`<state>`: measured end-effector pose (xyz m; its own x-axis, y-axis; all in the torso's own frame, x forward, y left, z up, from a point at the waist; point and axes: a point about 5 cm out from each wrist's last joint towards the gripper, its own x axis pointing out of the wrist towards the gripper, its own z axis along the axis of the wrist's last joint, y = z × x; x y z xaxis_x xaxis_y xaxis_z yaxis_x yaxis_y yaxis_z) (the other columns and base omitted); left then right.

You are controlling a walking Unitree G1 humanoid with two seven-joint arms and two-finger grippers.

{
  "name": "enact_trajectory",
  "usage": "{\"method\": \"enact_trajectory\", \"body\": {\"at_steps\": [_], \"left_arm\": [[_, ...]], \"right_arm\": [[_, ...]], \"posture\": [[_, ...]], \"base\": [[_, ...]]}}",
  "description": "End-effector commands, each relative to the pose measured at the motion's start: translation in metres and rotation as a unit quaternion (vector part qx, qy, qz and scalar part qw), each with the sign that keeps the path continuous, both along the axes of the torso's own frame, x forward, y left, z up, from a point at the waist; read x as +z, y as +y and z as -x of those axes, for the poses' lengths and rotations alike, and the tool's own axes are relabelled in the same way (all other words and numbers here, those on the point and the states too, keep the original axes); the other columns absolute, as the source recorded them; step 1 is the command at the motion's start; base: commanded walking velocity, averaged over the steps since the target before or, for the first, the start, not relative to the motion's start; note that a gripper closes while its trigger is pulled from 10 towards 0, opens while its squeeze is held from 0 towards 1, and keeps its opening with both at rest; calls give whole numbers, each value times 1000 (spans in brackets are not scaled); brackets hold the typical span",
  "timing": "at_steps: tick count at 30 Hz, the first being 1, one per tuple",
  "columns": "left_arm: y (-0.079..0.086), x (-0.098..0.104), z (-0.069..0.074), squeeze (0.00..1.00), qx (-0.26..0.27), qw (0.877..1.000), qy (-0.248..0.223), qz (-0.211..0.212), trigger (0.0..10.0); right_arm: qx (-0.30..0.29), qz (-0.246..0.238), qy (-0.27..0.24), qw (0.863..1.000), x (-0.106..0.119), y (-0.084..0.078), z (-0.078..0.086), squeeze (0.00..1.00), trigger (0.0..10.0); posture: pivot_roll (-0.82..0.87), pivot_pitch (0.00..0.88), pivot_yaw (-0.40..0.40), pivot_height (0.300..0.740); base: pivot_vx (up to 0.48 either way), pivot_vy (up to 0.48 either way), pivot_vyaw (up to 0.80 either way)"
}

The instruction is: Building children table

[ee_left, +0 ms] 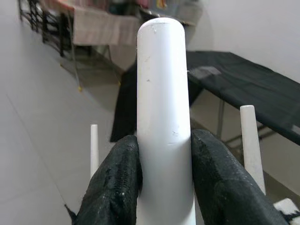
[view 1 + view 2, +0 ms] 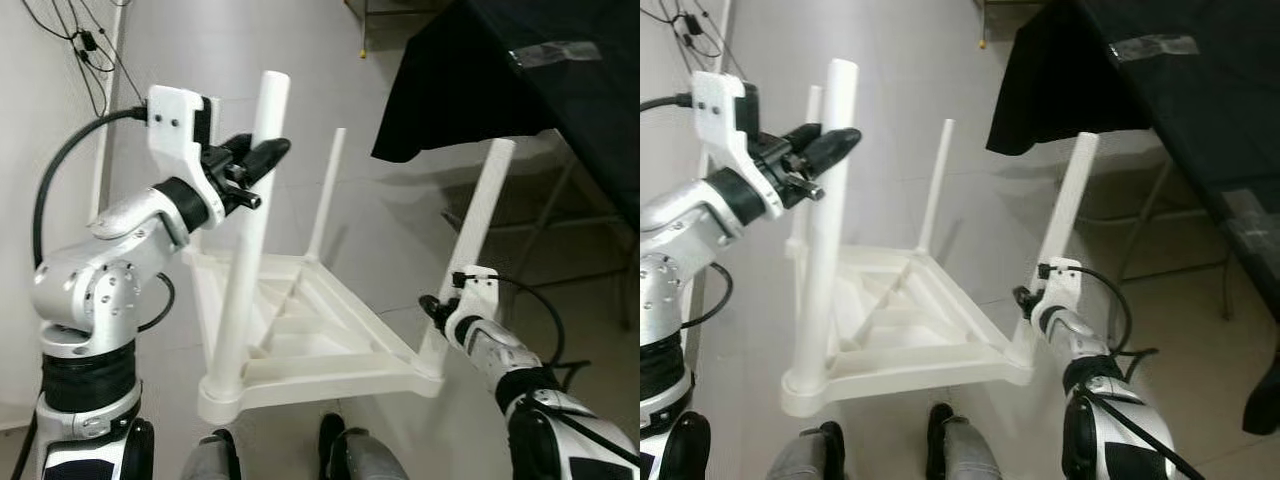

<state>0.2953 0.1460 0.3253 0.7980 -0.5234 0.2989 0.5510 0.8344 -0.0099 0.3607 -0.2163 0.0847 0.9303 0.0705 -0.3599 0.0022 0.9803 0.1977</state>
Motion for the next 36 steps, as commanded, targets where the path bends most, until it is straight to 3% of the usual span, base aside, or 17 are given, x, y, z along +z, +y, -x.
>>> {"method": "enact_trajectory", "body": {"at_steps": [1,6,7,8,9,11,12,13,15,16,17,20,23,26,27,29,36], "left_arm": [[-18,28,23,0,-66,993,-95,5,10000],[-16,28,22,0,-59,994,-97,4,10000],[-10,37,15,0,-25,992,-121,-9,10000],[-10,37,15,0,-25,992,-121,-9,10000],[-4,52,8,0,12,987,-157,-29,10000],[-4,52,8,0,12,987,-157,-29,10000],[-2,75,3,0,36,978,-202,-42,10000],[-2,75,3,0,36,978,-202,-42,10000],[-9,113,1,0,51,958,-278,-51,10000],[-9,113,1,0,51,958,-278,-51,10000],[-14,123,0,0,52,953,-295,-47,10000],[-21,122,-5,0,52,954,-292,-38,10000],[-23,118,-7,0,51,957,-284,-34,10000],[-28,88,-15,0,32,973,-227,-2,10000],[-28,88,-15,0,32,973,-227,-2,10000],[-29,65,-18,0,20,980,-199,5,10000],[-23,26,-20,0,32,987,-159,21,10000]], "right_arm": [[39,-35,-84,995,31,20,-17,0,0],[48,-42,-101,993,38,26,-21,0,0],[65,-59,-167,982,70,47,-33,0,0],[65,-59,-167,982,70,47,-33,0,0],[74,-77,-235,966,105,65,-43,0,0],[74,-77,-235,966,105,65,-43,0,0],[73,-82,-304,946,145,78,-50,0,0],[73,-82,-304,946,145,78,-50,0,0],[29,-40,-405,913,208,80,-53,0,0],[29,-40,-405,913,208,80,-53,0,0],[8,-18,-432,902,226,77,-52,0,0],[-23,-11,-458,889,242,68,-49,0,0],[-29,-7,-465,885,245,66,-48,0,0],[-15,4,-482,876,244,72,-42,0,0],[-15,4,-482,876,244,72,-42,0,0],[0,11,-487,873,237,83,-38,0,0],[16,5,-461,887,206,112,-29,0,0]], "posture": [[180,234,-134,740],[181,230,-133,740],[195,174,-121,740],[195,174,-121,740],[202,151,-115,740],[202,151,-115,740],[208,118,-104,740],[208,118,-104,740],[214,46,-85,740],[214,46,-85,740],[213,35,-80,740],[211,11,-74,740],[210,7,-73,740],[201,0,-58,740],[201,0,-58,740],[199,0,-54,740],[198,0,-56,740]], "base": [[0,0,0],[0,0,0],[0,0,0],[0,0,0],[0,0,0],[0,0,0],[0,0,0],[0,0,0],[0,0,0],[0,0,0],[0,0,0],[0,0,0],[0,0,0],[0,0,0],[0,0,0],[0,0,0],[325,0,0]]}}
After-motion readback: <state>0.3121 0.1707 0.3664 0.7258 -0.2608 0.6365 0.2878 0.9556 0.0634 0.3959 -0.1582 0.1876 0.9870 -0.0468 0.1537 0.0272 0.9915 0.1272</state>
